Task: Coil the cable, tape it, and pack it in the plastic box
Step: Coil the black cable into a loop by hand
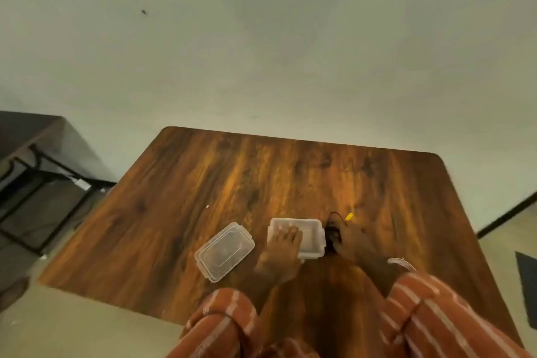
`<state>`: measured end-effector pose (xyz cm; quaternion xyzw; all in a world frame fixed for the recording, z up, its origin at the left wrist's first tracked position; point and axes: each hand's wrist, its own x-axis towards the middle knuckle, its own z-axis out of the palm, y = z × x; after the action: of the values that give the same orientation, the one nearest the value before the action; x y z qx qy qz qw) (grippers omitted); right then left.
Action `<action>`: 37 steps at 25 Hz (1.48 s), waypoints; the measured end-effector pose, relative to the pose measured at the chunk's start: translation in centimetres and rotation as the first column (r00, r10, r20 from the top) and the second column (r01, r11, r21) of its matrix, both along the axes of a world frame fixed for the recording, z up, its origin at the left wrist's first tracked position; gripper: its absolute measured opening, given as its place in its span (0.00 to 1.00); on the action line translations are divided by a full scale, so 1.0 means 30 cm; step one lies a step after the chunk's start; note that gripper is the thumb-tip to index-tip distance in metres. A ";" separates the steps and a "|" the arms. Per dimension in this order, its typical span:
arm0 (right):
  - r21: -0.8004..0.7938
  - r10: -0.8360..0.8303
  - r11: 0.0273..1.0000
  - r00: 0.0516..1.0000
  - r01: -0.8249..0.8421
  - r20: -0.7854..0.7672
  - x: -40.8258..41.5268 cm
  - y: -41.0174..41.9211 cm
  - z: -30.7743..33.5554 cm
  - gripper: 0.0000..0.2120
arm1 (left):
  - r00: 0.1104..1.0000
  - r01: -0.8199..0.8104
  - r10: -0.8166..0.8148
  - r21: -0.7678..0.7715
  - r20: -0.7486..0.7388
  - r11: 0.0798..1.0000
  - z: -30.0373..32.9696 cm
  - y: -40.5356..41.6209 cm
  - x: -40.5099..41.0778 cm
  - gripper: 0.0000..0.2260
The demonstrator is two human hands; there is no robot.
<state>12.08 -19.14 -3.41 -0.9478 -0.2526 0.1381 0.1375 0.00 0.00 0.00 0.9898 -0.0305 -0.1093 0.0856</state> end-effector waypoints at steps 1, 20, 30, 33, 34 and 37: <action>-0.051 0.011 0.999 1.000 -0.011 -0.008 -0.029 -0.016 -0.026 0.29 | 0.996 -0.025 0.023 -0.017 -0.084 1.000 -0.025 -0.003 -0.030 0.31; 0.585 0.069 0.811 0.989 0.019 -0.128 0.373 0.006 0.947 0.21 | 0.960 0.183 0.013 -0.659 0.281 0.730 0.851 0.007 0.644 0.32; 0.720 -0.061 0.692 0.991 -0.043 0.118 0.367 0.055 1.399 0.19 | 0.984 0.141 0.044 -0.902 0.174 0.409 1.208 -0.021 0.665 0.03; 0.777 -0.061 0.628 0.993 -0.040 0.100 0.339 0.040 1.457 0.15 | 0.992 0.105 0.030 -0.922 0.125 0.372 1.198 0.004 0.639 0.03; 0.794 -0.095 0.607 0.989 -0.031 0.111 0.339 0.018 1.481 0.14 | 0.990 0.098 0.053 -0.919 0.128 0.381 1.184 0.032 0.630 0.03; 0.835 -0.098 0.550 0.995 0.030 0.029 0.358 -0.096 1.539 0.11 | 0.982 0.065 0.139 -0.923 0.126 0.379 1.140 0.156 0.600 0.04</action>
<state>22.82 -22.03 42.76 -0.7828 -0.2579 -0.0373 0.5650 17.99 4.68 34.19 0.7800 -0.0717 0.0194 0.6213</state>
